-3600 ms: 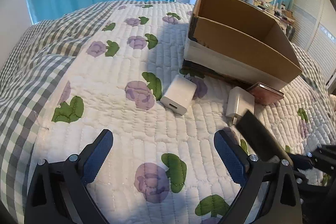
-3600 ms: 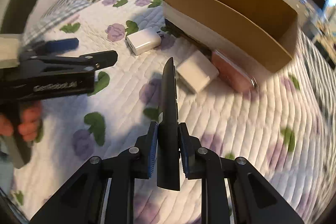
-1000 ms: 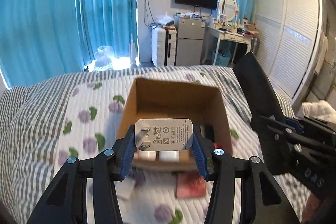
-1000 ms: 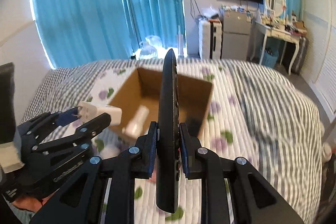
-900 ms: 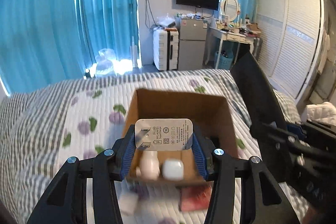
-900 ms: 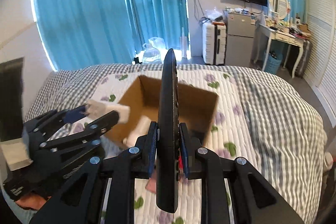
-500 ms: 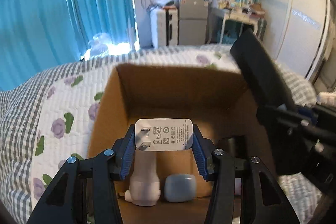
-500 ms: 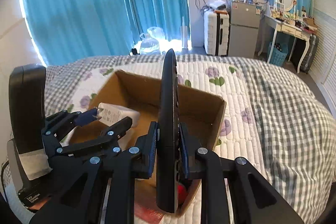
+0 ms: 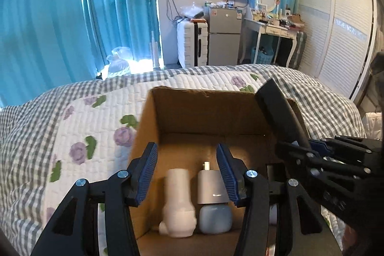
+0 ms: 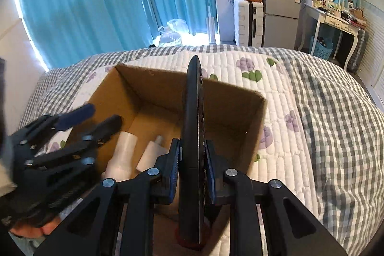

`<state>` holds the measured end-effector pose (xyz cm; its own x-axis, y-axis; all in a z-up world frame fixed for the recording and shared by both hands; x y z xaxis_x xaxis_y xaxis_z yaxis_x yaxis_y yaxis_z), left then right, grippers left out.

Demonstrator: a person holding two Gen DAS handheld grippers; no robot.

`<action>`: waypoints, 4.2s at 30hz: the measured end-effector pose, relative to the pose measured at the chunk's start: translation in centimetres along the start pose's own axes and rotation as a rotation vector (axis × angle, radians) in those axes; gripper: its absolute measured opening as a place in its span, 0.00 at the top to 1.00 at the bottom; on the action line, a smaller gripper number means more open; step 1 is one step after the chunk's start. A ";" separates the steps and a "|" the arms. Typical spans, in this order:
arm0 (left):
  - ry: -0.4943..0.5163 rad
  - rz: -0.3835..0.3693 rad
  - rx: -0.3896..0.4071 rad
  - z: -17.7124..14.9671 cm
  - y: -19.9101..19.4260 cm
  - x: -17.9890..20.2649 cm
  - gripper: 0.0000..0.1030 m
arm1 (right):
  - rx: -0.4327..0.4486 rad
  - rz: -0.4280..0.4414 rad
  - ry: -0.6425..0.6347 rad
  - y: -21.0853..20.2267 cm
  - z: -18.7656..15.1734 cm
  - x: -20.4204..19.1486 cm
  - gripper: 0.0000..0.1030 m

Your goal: Organize rigid objects

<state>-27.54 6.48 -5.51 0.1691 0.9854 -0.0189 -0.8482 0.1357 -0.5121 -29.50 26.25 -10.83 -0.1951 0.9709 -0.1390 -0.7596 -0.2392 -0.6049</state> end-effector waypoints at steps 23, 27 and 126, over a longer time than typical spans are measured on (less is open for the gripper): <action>0.005 0.062 -0.007 -4.8 -13.3 -5.8 0.02 | 0.101 -0.153 -0.069 -16.2 -4.1 -4.9 0.07; -0.006 0.067 -0.077 -7.7 -10.6 -6.1 0.02 | 0.016 -0.141 -0.076 -13.1 -6.9 -6.4 0.07; -0.070 0.012 -0.242 -17.2 -8.9 -2.5 0.59 | -0.137 -0.022 -0.156 -4.8 -17.6 -6.6 0.60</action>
<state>-11.78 1.01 -15.63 0.1173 0.9927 0.0290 -0.7036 0.1037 -0.7030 -13.67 21.16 -20.82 -0.2811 0.9597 -0.0073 -0.6757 -0.2033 -0.7086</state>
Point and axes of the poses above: each gripper's, at about its wrist camera, not at the fingertips, and y roughly the way its jaws point, x to its right, z to its top, the point moved 5 cm from there along y, roughly the way its jaws point, and after that the axes turned 11 degrees about x, right-handed, at the moved point
